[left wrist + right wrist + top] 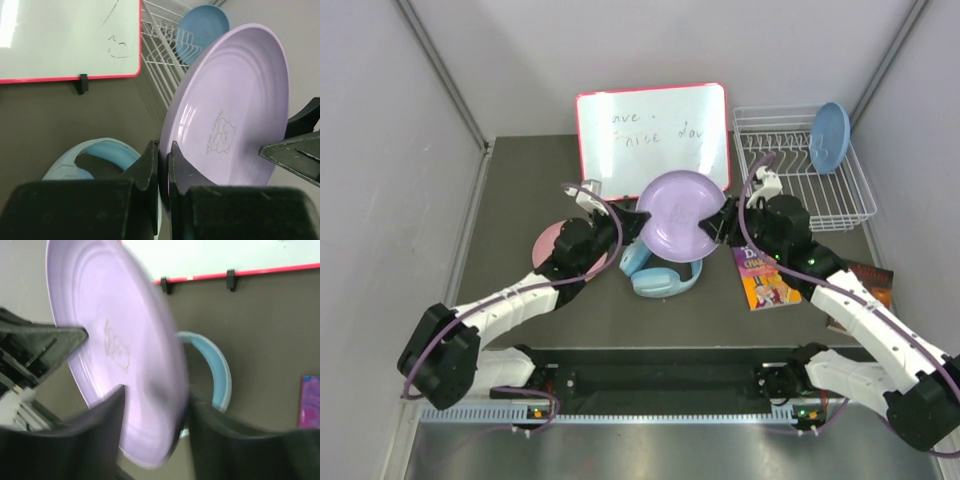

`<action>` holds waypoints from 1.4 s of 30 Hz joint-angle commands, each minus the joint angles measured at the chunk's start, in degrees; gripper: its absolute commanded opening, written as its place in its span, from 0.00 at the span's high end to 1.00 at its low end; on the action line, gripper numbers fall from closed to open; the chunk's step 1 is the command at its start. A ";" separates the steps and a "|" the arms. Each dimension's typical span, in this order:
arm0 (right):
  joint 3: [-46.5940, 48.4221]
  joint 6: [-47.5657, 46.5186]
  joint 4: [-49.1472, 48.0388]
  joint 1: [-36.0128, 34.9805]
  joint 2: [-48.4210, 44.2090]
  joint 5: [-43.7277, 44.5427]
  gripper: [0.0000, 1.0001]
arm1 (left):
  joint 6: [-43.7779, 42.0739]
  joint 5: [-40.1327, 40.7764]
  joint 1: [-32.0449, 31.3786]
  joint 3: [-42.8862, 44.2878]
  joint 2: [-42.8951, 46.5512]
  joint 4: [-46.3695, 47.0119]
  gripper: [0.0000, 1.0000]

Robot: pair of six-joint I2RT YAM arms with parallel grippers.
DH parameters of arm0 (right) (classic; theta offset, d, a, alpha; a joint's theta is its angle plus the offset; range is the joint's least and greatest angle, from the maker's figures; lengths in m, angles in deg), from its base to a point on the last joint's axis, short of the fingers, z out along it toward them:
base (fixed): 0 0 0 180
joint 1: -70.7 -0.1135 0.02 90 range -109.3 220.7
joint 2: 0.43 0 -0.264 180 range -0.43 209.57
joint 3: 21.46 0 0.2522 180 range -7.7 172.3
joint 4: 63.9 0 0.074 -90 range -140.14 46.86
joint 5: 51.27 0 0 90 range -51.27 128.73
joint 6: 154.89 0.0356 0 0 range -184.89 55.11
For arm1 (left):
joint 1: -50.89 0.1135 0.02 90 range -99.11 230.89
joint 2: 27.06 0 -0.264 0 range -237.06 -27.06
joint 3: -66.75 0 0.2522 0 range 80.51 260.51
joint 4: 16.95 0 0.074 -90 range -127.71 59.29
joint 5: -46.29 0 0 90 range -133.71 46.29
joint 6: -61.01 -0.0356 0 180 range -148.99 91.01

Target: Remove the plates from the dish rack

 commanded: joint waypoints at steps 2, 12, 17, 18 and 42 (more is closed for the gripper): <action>6.54 -5.83 2.97 -0.87 -0.20 5.56 0.32 | -6.37 14.76 -0.35 -1.38 10.18 -6.68 1.00; 15.68 -19.10 12.39 8.16 1.12 19.91 0.13 | -6.74 49.07 1.84 2.48 25.86 -43.50 1.00; 19.10 -20.87 12.21 15.29 4.11 19.47 0.13 | -3.40 52.96 4.21 -0.41 26.83 -50.73 1.00; 19.90 -21.39 12.04 17.65 4.72 18.86 0.13 | -2.96 52.87 4.74 -2.07 26.92 -50.82 1.00; 34.67 -22.89 12.12 36.92 24.41 12.00 0.12 | -3.74 25.89 20.83 -11.93 20.24 -38.60 0.54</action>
